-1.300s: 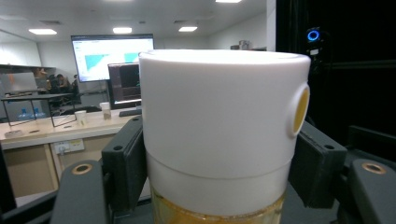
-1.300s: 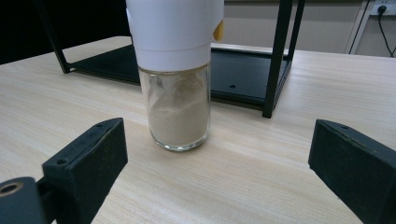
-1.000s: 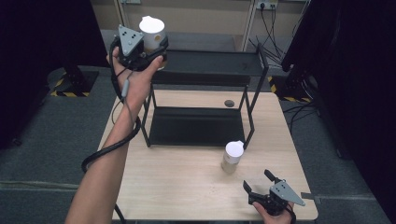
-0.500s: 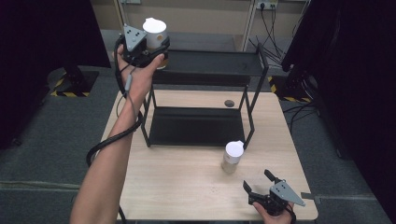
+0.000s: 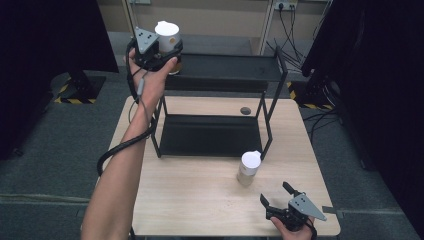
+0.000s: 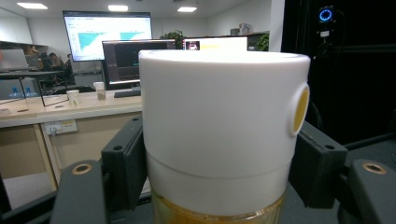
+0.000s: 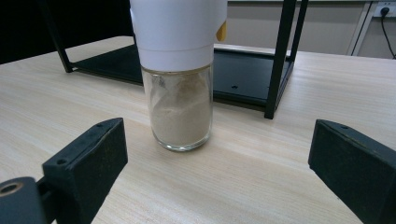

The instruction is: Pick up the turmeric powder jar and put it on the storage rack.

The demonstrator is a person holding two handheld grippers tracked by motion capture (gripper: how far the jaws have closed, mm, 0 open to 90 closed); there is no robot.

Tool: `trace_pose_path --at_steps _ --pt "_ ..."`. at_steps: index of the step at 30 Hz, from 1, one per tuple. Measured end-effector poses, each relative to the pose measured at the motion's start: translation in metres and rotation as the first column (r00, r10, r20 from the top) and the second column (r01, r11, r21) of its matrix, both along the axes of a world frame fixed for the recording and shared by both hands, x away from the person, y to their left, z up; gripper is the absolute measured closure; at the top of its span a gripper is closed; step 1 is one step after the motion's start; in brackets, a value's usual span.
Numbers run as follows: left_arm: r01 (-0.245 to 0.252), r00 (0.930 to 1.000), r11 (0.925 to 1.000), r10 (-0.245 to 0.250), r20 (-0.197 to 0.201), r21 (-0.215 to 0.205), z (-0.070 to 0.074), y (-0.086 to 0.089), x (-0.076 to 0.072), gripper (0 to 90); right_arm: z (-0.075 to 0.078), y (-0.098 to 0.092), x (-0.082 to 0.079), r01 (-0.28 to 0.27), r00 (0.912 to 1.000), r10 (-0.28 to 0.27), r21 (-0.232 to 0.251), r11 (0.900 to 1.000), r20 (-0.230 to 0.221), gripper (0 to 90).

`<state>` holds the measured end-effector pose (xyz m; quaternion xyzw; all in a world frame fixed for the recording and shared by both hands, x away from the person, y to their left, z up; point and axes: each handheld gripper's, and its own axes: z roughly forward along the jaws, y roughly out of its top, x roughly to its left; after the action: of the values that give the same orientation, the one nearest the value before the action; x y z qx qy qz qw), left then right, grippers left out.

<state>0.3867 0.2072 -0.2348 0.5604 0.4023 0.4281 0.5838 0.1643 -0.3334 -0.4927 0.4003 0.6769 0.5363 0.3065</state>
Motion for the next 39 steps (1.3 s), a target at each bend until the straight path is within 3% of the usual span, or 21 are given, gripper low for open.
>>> trace_pose_path --at_steps 4,7,11,15,18,22,30,39 --pt "0.015 0.9999 0.9998 -0.015 0.000 -0.013 -0.002 0.004 0.002 29.3 0.000 0.000 0.000 -0.001 1.0000 0.001 -0.001 1.000 0.001 4.9" --pt "0.004 0.9999 1.0000 -0.004 0.012 -0.008 -0.003 0.002 0.000 19.0 0.000 0.000 0.000 -0.002 1.0000 0.002 -0.003 1.000 0.001 4.9" --pt "-0.008 0.9998 0.9999 0.008 0.016 -0.012 -0.002 0.000 -0.006 14.2 0.000 0.000 0.000 -0.003 1.0000 0.003 -0.003 1.000 0.000 4.9" --pt "-0.016 0.9994 0.9998 0.017 0.031 -0.013 -0.001 -0.003 -0.017 12.9 0.000 0.000 0.000 -0.001 1.0000 0.001 0.001 1.000 0.001 4.9" --pt "-0.038 0.9983 0.9982 0.040 0.042 -0.046 -0.005 -0.005 -0.028 12.7 0.000 0.000 0.000 -0.002 1.0000 0.002 -0.003 1.000 0.001 4.9" --pt "-0.032 0.9985 0.9987 0.034 0.044 -0.039 -0.011 -0.006 -0.042 12.8 0.000 0.000 0.000 -0.001 1.0000 0.001 -0.001 1.000 0.002 4.9" --pt "0.001 0.9983 0.9993 0.002 0.059 -0.038 -0.029 -0.005 -0.066 13.1 -0.001 0.000 0.000 0.001 1.0000 -0.001 0.003 1.000 0.003 4.8" --pt "0.043 0.9974 0.9979 -0.040 0.061 -0.048 -0.061 0.001 -0.091 13.2 0.000 0.000 0.000 0.001 1.0000 -0.001 0.003 1.000 0.001 4.9"
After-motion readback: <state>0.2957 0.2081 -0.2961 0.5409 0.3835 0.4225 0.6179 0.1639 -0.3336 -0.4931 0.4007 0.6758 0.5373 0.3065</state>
